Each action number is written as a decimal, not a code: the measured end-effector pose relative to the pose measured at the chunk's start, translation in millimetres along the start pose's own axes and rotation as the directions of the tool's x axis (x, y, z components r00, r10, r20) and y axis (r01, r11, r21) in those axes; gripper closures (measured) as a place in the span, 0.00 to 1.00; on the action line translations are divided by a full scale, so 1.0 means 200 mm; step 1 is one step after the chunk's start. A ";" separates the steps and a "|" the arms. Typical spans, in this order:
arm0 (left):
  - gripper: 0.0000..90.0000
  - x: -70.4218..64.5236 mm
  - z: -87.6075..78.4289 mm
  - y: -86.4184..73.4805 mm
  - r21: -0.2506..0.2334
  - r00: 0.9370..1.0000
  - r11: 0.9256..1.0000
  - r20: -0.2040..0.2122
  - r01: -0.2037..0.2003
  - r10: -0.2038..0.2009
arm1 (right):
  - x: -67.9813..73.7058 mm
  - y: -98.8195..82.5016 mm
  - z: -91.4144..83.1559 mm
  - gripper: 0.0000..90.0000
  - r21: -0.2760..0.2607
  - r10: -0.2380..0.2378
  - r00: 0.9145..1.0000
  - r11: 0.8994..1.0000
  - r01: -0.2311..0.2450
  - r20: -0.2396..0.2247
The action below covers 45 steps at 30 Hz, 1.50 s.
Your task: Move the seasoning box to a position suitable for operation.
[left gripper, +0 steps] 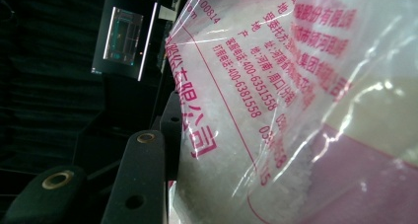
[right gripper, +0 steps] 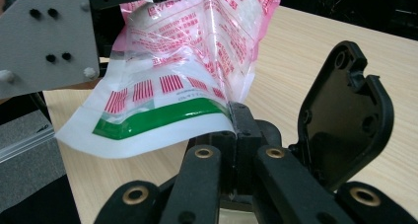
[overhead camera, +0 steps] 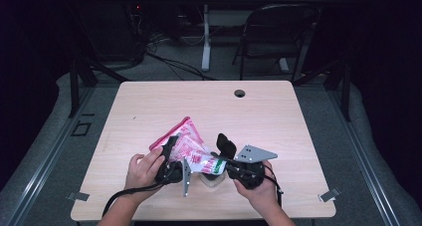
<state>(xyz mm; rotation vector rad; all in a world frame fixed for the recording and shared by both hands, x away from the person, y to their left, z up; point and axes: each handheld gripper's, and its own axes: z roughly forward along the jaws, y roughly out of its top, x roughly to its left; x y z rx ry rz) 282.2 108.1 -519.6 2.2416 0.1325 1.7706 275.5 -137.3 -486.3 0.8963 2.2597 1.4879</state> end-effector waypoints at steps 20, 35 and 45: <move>0.68 -0.01 -0.01 0.01 -0.011 0.997 0.997 -0.036 -0.072 0.072 | -0.02 -0.02 0.01 1.00 0.041 0.022 1.000 0.999 -0.022 0.009; 0.68 0.01 -0.02 0.03 -0.001 0.993 0.994 -0.037 -0.113 0.113 | -0.03 -0.04 0.01 1.00 0.048 0.029 0.999 0.998 -0.030 0.014; 0.68 0.01 -0.03 0.03 -0.007 0.989 0.990 -0.059 -0.139 0.139 | -0.03 -0.05 0.02 1.00 0.060 0.029 1.000 0.998 -0.029 0.008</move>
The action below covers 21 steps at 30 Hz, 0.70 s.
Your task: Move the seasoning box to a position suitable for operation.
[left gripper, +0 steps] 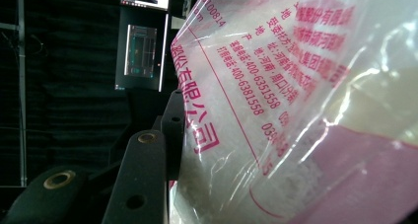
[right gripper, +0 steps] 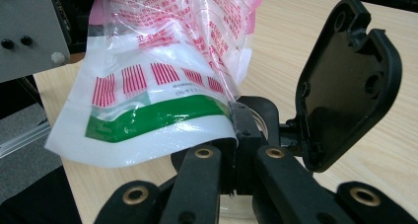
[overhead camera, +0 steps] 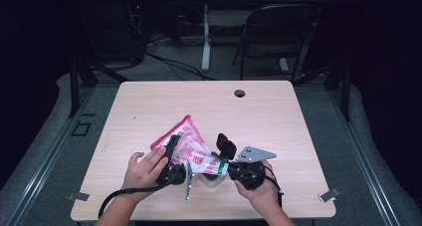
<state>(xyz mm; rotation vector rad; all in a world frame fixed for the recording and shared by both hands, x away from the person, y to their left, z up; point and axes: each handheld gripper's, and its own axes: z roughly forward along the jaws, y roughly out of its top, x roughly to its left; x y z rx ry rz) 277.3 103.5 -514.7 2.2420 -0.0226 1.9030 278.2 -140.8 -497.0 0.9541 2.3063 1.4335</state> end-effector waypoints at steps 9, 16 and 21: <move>0.68 0.01 -0.01 0.01 0.002 1.000 1.000 0.003 -0.019 0.019 | 0.00 0.00 0.00 1.00 -0.005 0.005 1.000 1.000 -0.005 -0.002; 0.68 0.01 -0.01 0.02 -0.001 0.999 0.999 -0.009 -0.043 0.043 | -0.01 -0.01 -0.01 1.00 -0.001 0.008 1.000 1.000 -0.008 0.004; 0.67 0.01 -0.01 0.03 -0.001 0.998 0.998 -0.020 -0.061 0.061 | -0.01 -0.02 0.00 1.00 0.006 0.009 1.000 1.000 -0.009 0.006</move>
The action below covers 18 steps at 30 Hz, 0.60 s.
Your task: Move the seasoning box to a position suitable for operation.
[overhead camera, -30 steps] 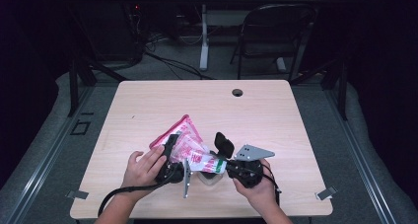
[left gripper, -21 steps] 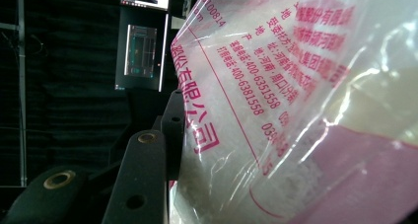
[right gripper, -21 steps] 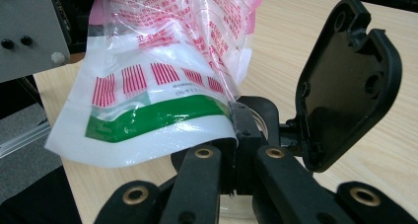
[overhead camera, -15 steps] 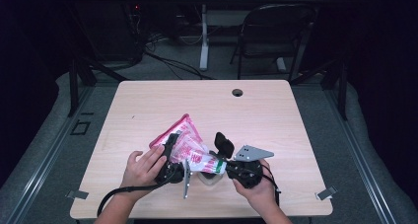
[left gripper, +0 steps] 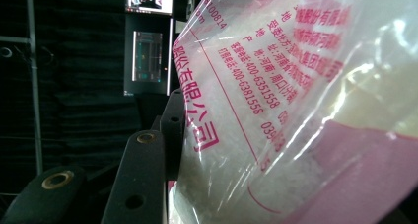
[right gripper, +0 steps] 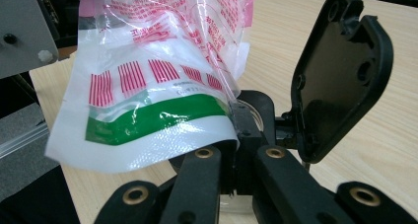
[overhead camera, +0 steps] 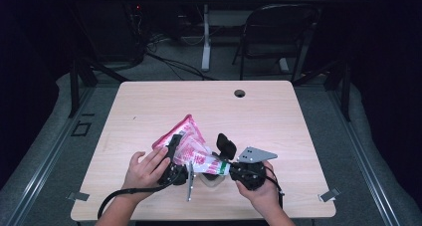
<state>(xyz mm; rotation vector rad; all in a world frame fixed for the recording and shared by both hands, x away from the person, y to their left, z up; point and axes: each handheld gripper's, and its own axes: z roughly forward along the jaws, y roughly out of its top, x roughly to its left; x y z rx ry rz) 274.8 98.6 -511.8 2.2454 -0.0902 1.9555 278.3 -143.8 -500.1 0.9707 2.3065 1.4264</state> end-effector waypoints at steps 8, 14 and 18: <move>0.67 0.01 0.00 0.01 -0.004 1.000 1.000 -0.010 -0.013 0.013 | 0.00 -0.01 0.00 1.00 0.004 0.001 1.000 1.000 -0.001 0.002; 0.67 0.01 0.00 0.01 -0.013 1.000 1.000 -0.012 -0.011 0.011 | -0.01 -0.01 0.00 1.00 0.007 0.002 1.000 1.000 -0.002 0.006; 0.67 0.01 0.00 0.01 -0.014 1.000 1.000 -0.011 -0.013 0.013 | -0.01 -0.02 0.00 1.00 0.003 0.009 1.000 1.000 -0.009 0.008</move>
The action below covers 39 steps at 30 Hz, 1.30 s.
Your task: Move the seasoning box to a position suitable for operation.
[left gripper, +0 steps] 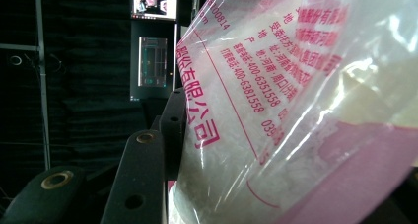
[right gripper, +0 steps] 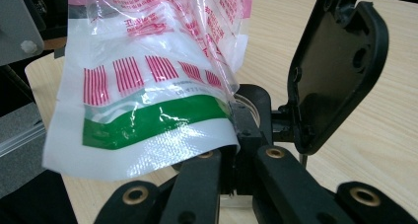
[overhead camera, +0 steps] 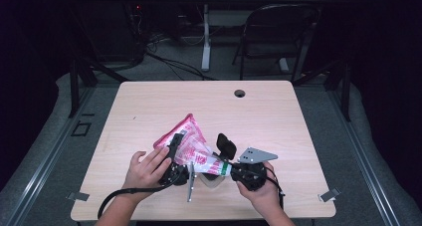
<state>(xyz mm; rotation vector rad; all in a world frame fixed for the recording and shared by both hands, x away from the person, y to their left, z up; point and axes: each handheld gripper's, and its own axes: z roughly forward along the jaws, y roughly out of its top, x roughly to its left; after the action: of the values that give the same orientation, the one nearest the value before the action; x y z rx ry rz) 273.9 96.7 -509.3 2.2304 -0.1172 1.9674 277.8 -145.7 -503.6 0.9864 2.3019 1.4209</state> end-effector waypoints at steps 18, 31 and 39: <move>0.67 0.00 0.00 0.00 -0.001 1.000 1.000 -0.003 -0.018 0.018 | 0.00 -0.01 0.02 1.00 0.014 -0.001 1.000 1.000 0.001 0.003; 0.68 0.01 0.00 0.00 0.006 1.000 1.000 0.007 -0.027 0.027 | 0.00 -0.02 0.03 1.00 0.019 0.000 1.000 1.000 0.000 0.003; 0.68 0.02 -0.01 0.01 0.013 0.999 0.999 0.011 -0.042 0.042 | 0.00 -0.02 0.03 1.00 0.019 0.005 1.000 1.000 -0.005 0.002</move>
<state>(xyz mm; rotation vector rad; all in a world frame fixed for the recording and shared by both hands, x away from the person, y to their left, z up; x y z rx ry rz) 273.1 95.6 -505.5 2.2652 -0.1537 1.9833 279.4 -143.0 -510.4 0.9989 2.3175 1.4019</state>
